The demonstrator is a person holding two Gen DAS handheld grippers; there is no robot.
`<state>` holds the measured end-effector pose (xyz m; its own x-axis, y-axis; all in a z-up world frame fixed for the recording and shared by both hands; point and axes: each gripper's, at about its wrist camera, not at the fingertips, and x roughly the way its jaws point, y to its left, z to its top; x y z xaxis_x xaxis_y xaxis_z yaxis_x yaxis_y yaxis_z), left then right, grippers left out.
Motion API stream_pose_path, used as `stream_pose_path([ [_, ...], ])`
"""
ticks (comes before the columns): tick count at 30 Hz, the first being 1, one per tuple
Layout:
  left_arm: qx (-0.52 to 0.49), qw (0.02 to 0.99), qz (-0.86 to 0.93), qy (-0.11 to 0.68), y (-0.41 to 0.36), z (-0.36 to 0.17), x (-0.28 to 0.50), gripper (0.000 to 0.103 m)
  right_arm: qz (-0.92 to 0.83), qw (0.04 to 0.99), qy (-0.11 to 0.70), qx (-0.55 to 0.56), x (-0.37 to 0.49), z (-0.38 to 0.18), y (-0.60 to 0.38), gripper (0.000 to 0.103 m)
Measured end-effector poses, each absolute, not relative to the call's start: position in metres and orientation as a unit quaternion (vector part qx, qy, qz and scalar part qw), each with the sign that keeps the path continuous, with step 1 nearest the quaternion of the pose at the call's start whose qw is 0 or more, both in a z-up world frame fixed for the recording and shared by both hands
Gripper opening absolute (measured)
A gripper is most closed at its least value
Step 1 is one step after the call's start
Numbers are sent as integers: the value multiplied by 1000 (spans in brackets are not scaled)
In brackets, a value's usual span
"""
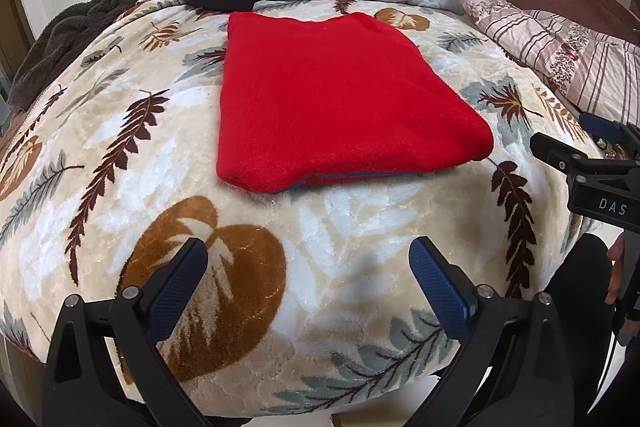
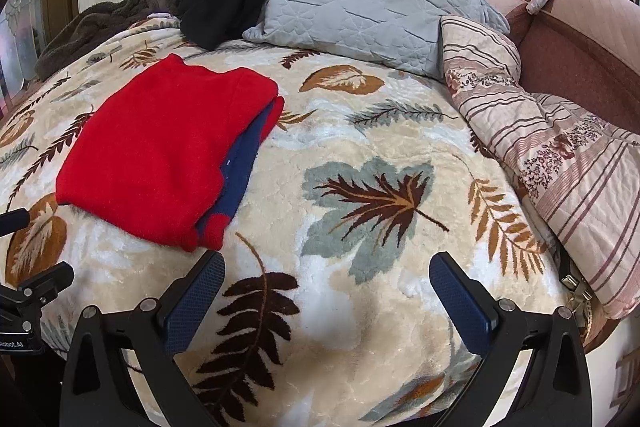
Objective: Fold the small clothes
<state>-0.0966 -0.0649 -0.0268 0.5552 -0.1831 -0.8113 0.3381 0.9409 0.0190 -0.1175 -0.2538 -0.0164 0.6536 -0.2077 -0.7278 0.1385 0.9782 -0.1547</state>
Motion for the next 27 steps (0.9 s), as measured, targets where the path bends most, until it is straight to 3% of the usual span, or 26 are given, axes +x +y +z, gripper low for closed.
stream_pose_path([
  [27,83,872,-149,458,-65,-32,-93,101,-96,908,405,-38,-115,-18,-253,103],
])
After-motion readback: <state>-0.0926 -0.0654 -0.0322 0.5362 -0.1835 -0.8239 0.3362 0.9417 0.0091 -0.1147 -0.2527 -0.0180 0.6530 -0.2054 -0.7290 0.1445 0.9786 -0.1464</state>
